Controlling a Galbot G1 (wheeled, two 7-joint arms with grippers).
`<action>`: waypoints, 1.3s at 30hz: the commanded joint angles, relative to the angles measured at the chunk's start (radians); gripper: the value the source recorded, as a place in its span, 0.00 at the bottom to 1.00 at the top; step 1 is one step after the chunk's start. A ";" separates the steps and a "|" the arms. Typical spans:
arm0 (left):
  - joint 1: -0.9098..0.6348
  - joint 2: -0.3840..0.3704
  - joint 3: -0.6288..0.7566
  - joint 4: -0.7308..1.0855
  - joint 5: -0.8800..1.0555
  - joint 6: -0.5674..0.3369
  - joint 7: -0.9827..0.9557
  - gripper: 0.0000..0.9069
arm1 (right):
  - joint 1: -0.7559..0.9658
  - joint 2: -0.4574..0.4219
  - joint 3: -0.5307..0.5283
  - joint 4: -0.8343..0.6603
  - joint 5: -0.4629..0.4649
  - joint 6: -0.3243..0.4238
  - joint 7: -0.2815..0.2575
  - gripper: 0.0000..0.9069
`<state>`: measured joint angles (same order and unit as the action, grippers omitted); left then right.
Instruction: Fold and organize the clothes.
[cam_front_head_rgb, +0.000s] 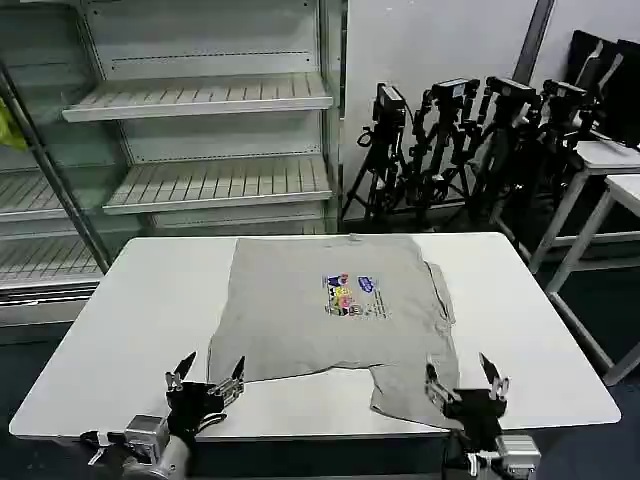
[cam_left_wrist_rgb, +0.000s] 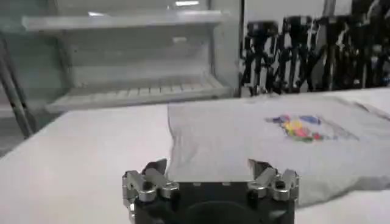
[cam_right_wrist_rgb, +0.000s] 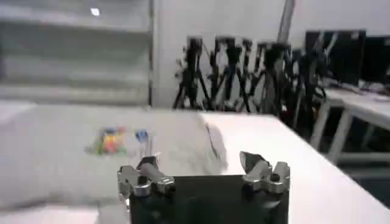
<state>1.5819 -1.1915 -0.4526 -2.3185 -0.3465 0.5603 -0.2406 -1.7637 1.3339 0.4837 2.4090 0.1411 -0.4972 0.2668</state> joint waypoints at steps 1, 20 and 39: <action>-0.022 0.023 -0.007 0.099 -0.105 0.020 -0.016 1.00 | -0.041 0.001 0.004 -0.053 0.011 -0.004 0.003 1.00; -0.069 0.007 -0.003 0.174 -0.212 0.018 -0.050 0.02 | 0.031 0.018 -0.040 -0.115 0.099 -0.008 0.020 0.00; -0.006 -0.009 -0.018 0.076 -0.239 0.018 -0.021 0.01 | -0.054 0.020 -0.055 -0.038 0.103 0.040 0.007 0.00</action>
<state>1.5457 -1.1983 -0.4618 -2.1851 -0.5747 0.5724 -0.2627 -1.7756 1.3523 0.4310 2.3301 0.2420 -0.4741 0.2731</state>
